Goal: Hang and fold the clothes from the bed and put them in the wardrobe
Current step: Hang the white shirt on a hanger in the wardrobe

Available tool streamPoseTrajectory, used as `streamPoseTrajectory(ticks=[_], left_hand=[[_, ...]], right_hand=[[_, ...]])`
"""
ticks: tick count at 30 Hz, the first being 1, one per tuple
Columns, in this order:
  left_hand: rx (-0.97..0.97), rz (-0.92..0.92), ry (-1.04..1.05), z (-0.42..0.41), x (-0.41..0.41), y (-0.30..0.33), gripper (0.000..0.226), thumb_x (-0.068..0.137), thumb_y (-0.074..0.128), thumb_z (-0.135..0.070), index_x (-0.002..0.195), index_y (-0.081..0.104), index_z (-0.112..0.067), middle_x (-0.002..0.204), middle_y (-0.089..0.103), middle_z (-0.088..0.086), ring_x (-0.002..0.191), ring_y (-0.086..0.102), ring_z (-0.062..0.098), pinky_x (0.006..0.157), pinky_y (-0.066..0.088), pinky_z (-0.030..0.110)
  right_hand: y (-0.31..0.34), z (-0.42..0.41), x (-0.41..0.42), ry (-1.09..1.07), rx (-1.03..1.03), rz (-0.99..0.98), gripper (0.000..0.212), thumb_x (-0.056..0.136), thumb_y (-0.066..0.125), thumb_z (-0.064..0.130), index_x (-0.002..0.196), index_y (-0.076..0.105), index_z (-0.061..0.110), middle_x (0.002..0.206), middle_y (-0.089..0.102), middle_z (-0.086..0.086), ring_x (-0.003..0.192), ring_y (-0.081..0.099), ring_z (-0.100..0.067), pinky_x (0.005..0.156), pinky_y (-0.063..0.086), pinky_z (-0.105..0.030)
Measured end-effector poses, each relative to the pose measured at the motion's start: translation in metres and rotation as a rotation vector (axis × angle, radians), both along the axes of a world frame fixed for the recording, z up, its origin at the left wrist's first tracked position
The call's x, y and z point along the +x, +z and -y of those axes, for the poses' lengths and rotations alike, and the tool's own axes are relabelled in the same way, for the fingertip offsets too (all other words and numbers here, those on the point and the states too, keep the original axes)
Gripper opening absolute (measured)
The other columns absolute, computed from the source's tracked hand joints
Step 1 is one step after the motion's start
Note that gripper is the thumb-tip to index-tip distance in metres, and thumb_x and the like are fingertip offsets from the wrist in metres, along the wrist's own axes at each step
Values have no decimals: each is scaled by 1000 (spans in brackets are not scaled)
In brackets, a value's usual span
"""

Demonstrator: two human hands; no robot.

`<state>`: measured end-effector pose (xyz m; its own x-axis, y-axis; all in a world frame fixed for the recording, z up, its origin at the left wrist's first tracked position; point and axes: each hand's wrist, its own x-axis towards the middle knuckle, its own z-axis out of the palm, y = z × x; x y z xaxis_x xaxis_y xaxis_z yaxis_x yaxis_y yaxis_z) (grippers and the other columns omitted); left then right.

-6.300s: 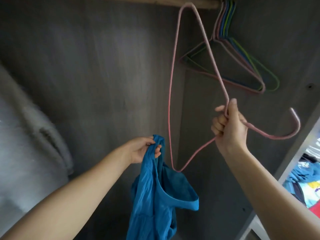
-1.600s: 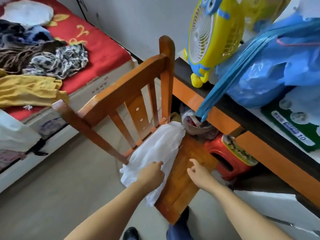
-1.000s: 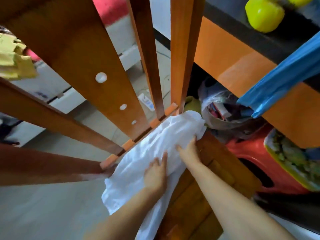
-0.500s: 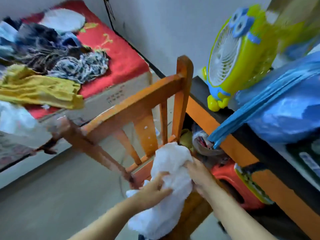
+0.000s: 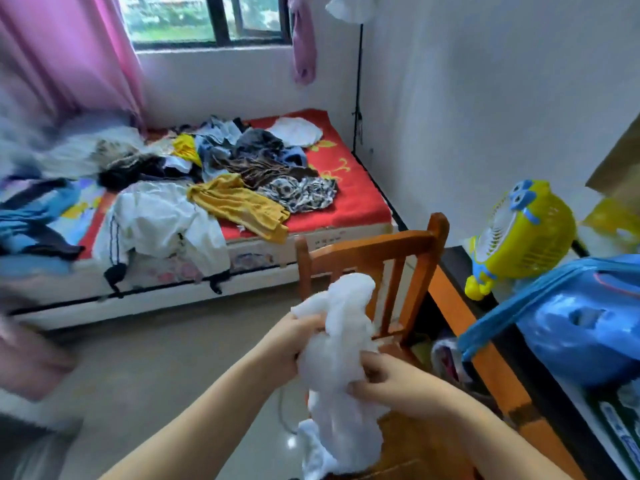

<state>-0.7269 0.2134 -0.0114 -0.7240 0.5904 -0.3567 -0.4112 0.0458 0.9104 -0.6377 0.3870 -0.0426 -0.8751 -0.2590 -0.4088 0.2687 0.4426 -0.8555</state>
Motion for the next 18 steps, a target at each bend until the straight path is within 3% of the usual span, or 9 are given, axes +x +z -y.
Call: streamPoseTrajectory(ticks=[3, 6, 8, 9, 10, 12, 13, 15, 18], left_hand=[[52, -193, 69, 33, 35, 26, 28, 73, 57, -9, 94, 72, -19, 89, 68, 13, 81, 65, 21, 62, 53, 29], [-55, -299, 51, 66, 76, 45, 28, 74, 48, -7, 74, 69, -26, 74, 63, -3, 67, 59, 7, 55, 47, 19], [-166, -386, -27, 80, 102, 48, 23, 80, 49, -9, 81, 67, -22, 78, 61, -6, 72, 58, 1, 61, 48, 16], [-251, -413, -56, 87, 114, 45, 17, 84, 50, -12, 87, 66, -14, 86, 61, 0, 75, 57, -2, 68, 49, 16], [-368, -419, -81, 96, 124, 40, 14, 90, 51, -13, 86, 63, -8, 95, 61, 10, 74, 57, -7, 77, 49, 15], [-535, -387, -138, 122, 144, 32, 19, 98, 50, -17, 81, 58, -14, 116, 60, 19, 75, 56, -19, 94, 44, 20], [-540, -344, -92, 136, 151, 32, 14, 96, 54, -29, 89, 61, -19, 122, 61, 12, 86, 58, -17, 98, 44, 22], [-457, -288, 78, 175, 164, 40, 32, 85, 57, -56, 103, 64, -30, 116, 65, -12, 104, 59, -5, 98, 45, 20], [-273, -304, 384, 244, 172, 50, 31, 91, 52, -50, 108, 61, -26, 109, 67, -12, 106, 62, 4, 93, 49, 23]], right_hand=[[19, -5, 10, -86, -183, 92, 57, 73, 61, 72, 117, 61, 36, 120, 66, 10, 105, 65, -6, 91, 55, -33], [41, 10, 5, -154, -439, 134, 60, 72, 55, 74, 117, 60, 35, 115, 69, 10, 108, 66, -12, 88, 55, -32], [56, 37, -1, -83, -483, 167, 50, 84, 51, 64, 118, 62, 29, 124, 66, -1, 105, 67, -16, 82, 57, -31], [65, 54, -4, -59, -466, 171, 41, 91, 52, 52, 117, 64, 23, 123, 65, -9, 99, 69, -17, 77, 58, -30], [73, 73, -6, -39, -469, 162, 32, 94, 54, 37, 115, 65, 16, 117, 67, -14, 93, 69, -20, 73, 58, -31], [90, 114, -9, -1, -539, 105, 22, 95, 52, 11, 112, 66, 7, 98, 70, -14, 80, 68, -21, 68, 57, -30], [100, 135, -10, 21, -592, 79, 23, 94, 49, 4, 108, 67, 6, 90, 70, -12, 74, 67, -20, 65, 56, -29], [122, 173, -11, 92, -680, 56, 30, 94, 41, -2, 103, 68, 8, 85, 69, -9, 71, 65, -19, 66, 54, -29], [145, 230, -15, 200, -721, 33, 32, 96, 35, -2, 107, 63, 5, 84, 67, -10, 71, 65, -18, 66, 55, -29]])
